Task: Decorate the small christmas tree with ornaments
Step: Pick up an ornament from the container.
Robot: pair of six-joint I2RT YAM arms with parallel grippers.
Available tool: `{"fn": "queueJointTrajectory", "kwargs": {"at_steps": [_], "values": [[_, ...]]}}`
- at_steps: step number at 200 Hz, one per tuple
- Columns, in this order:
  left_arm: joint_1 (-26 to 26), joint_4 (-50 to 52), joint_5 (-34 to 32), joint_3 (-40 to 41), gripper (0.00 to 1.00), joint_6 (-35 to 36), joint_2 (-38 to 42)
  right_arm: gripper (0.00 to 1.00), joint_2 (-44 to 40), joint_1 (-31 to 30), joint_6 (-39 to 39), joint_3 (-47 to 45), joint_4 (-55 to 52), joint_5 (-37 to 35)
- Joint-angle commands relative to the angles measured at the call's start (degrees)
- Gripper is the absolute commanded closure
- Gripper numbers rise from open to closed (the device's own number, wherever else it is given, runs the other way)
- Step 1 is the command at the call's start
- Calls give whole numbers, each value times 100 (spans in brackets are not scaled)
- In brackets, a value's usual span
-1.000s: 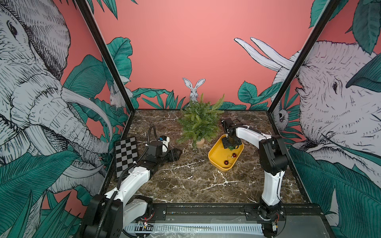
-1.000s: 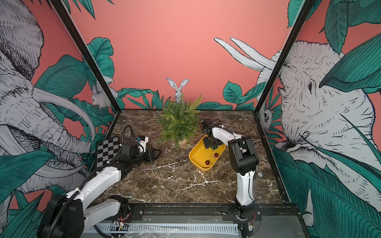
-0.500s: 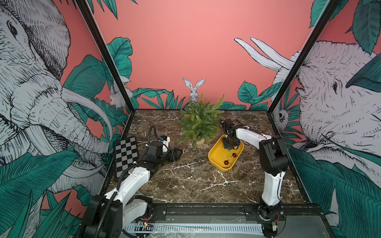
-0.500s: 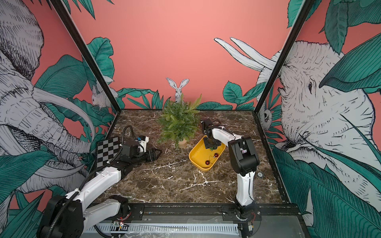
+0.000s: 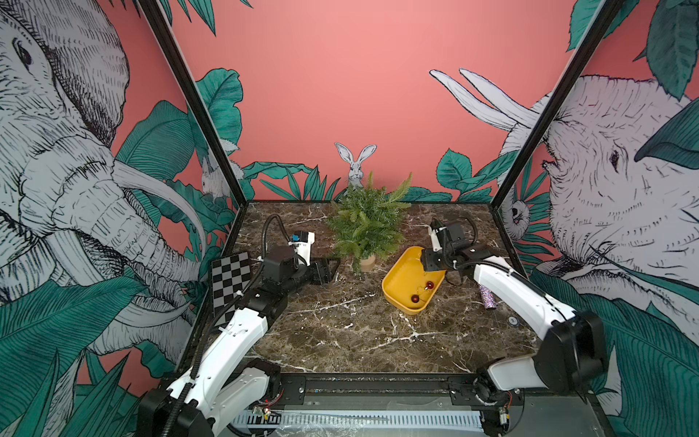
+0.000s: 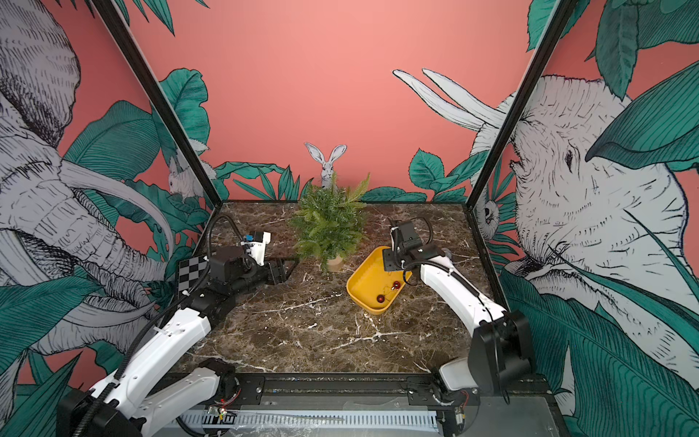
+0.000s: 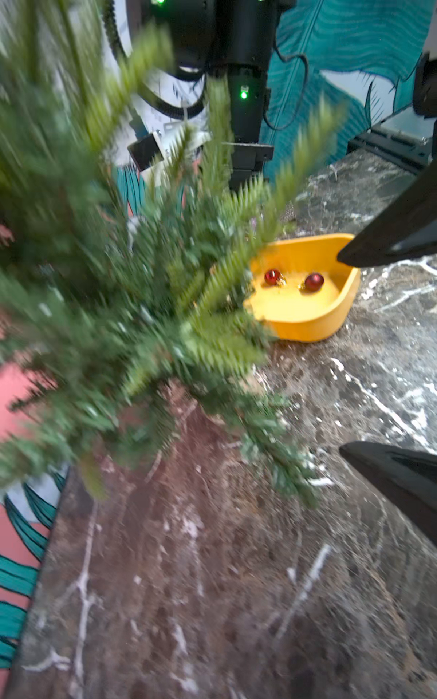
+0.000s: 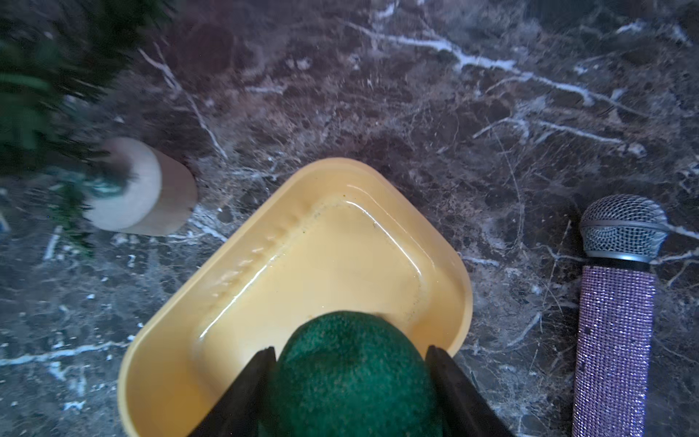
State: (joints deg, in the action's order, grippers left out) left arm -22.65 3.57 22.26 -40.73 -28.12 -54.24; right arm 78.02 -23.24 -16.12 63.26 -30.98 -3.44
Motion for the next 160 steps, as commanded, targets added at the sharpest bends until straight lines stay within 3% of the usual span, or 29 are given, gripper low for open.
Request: {"fn": "queueJointTrajectory", "kwargs": {"at_steps": [1,77,160], "values": [[-151,34,202,-355,31,64,129,47,-513,-13,-105,-47,187,161],[-1250,334,218,-1856,44,548,-438,49,-1458,-22,-205,1080,-339,1213],[-1846,1109,-294,-3206,50,1197,-967,49,-980,-188,-577,3157,-755,1891]]}}
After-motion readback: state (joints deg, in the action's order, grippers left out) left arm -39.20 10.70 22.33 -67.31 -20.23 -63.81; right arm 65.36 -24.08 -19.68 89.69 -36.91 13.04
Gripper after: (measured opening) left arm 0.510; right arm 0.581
